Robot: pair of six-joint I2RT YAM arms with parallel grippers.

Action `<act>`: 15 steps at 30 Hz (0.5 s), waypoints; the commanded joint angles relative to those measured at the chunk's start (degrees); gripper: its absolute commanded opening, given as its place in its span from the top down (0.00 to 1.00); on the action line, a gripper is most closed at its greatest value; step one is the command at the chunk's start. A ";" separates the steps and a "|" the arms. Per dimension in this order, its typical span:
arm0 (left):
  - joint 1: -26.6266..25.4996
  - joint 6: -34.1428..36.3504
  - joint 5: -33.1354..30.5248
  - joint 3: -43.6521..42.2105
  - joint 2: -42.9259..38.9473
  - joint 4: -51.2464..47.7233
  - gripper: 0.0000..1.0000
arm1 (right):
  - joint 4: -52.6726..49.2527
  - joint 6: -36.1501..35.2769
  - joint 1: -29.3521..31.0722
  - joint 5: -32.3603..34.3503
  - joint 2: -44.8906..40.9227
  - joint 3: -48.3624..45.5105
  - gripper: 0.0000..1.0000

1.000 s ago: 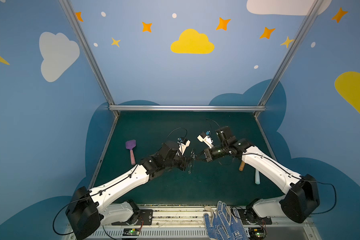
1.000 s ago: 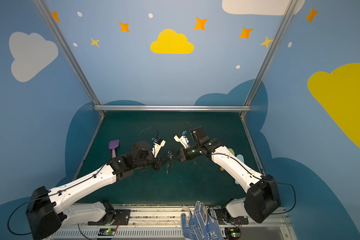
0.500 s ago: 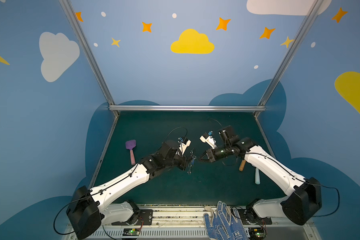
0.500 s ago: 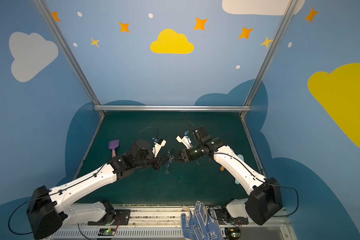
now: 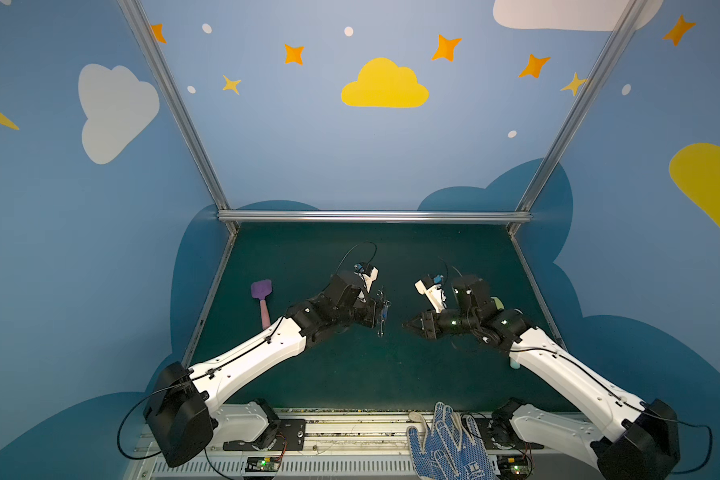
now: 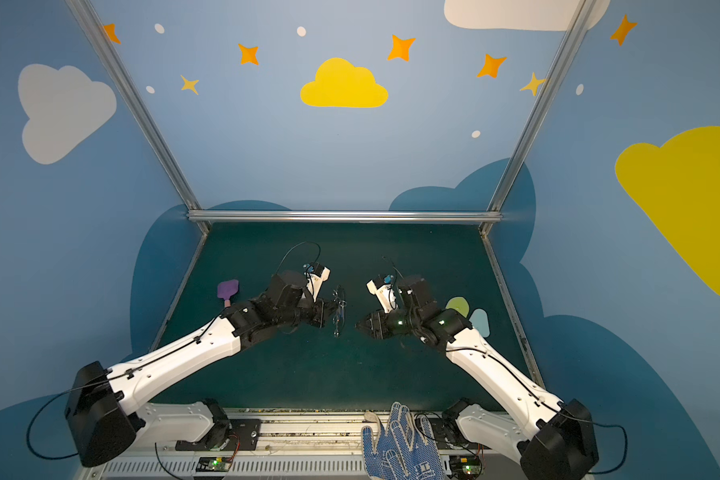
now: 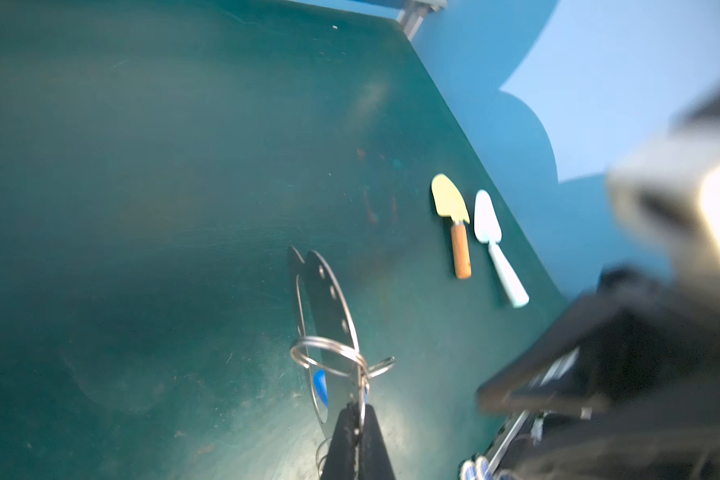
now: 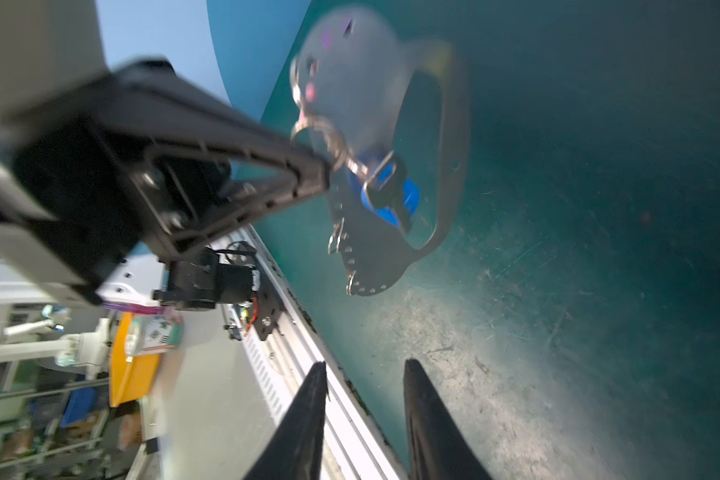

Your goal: Put the keys on the keyring

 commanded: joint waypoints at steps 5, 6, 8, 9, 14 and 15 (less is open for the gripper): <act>0.31 -8.98 -1.44 2.30 2.93 0.24 0.96 | 17.76 4.20 7.92 14.74 2.42 -3.91 0.60; 0.36 -9.67 -0.99 2.32 3.30 0.47 0.96 | 19.13 4.60 8.91 17.35 2.84 -4.19 0.59; 0.32 -10.56 -0.52 2.58 3.86 0.58 0.96 | 21.09 4.69 10.01 19.76 3.80 -4.22 0.58; 0.35 -11.16 -0.59 2.64 4.15 0.53 0.96 | 21.31 4.72 10.61 20.80 4.54 -3.80 0.57; 0.34 -13.00 -0.64 2.42 3.95 1.47 0.96 | 16.40 3.10 12.77 27.15 8.09 -0.60 0.57; 0.33 -13.19 -0.73 2.40 3.72 1.67 0.96 | 15.75 2.91 12.97 27.38 8.80 -0.06 0.57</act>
